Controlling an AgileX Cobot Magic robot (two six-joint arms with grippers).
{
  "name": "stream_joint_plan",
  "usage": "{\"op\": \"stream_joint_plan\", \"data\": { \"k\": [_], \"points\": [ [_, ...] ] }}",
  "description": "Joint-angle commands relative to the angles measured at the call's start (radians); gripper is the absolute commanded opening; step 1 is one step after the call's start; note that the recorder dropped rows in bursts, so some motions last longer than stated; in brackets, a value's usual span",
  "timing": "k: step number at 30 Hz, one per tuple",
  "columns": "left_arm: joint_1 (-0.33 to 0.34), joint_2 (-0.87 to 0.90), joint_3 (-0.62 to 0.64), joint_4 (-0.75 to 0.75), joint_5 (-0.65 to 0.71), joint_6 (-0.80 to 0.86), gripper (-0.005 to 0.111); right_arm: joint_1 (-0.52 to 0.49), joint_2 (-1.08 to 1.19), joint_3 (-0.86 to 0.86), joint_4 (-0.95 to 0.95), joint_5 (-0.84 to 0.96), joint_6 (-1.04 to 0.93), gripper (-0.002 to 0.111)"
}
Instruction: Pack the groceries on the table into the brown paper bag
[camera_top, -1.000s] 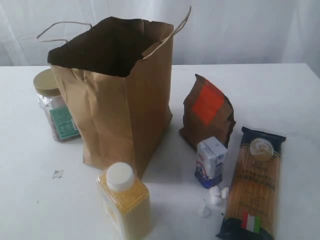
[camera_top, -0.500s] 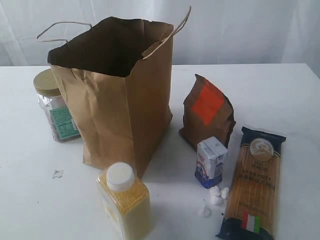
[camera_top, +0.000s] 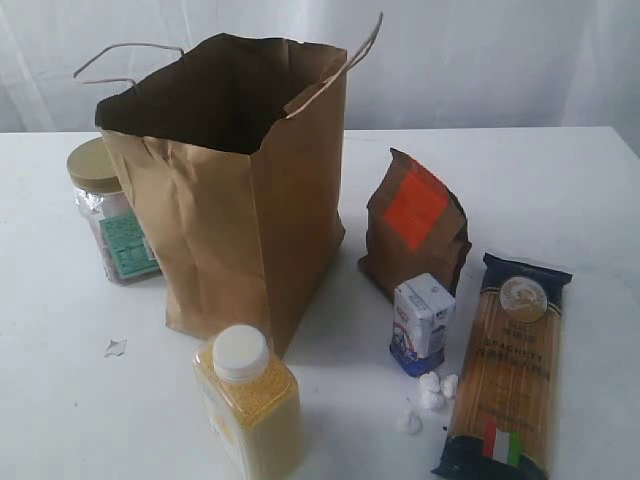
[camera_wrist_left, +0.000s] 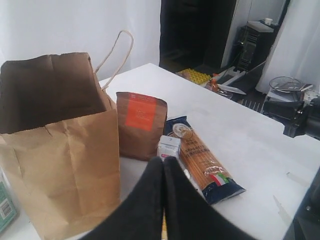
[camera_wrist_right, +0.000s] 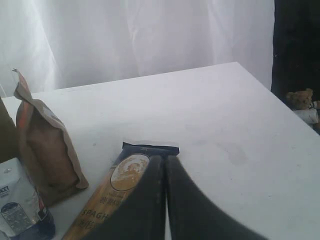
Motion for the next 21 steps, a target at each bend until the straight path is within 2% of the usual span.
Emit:
{"op": "stream_joint_plan", "data": {
  "k": [1, 7, 9, 13, 14, 19, 21],
  "points": [
    [-0.004, -0.009, 0.005, -0.007, -0.008, -0.006, 0.0, 0.004, -0.003, 0.006, 0.001, -0.007, 0.004, 0.0],
    [-0.004, -0.009, 0.012, -0.007, -0.013, -0.006, 0.0, 0.004, -0.003, 0.006, 0.001, -0.007, 0.004, 0.0],
    [-0.004, -0.009, 0.051, 0.008, -0.046, -0.006, 0.0, 0.004, -0.003, 0.006, 0.001, -0.007, 0.004, 0.0],
    [-0.004, -0.011, 0.22, 0.028, -0.22, -0.006, 0.0, 0.004, -0.003, 0.006, 0.001, -0.007, 0.004, 0.0],
    [-0.004, -0.011, 0.289, 0.03, -0.298, -0.006, 0.0, 0.004, -0.003, 0.006, 0.001, -0.007, 0.004, 0.0],
    [-0.004, -0.011, 0.394, 0.028, -0.406, -0.006, 0.0, 0.004, -0.003, 0.006, 0.001, -0.007, 0.004, 0.0],
    [-0.004, -0.011, 0.446, 0.087, -0.49, -0.009, 0.0, 0.004, -0.003, 0.006, 0.001, -0.007, 0.004, 0.0]
  ]
}}
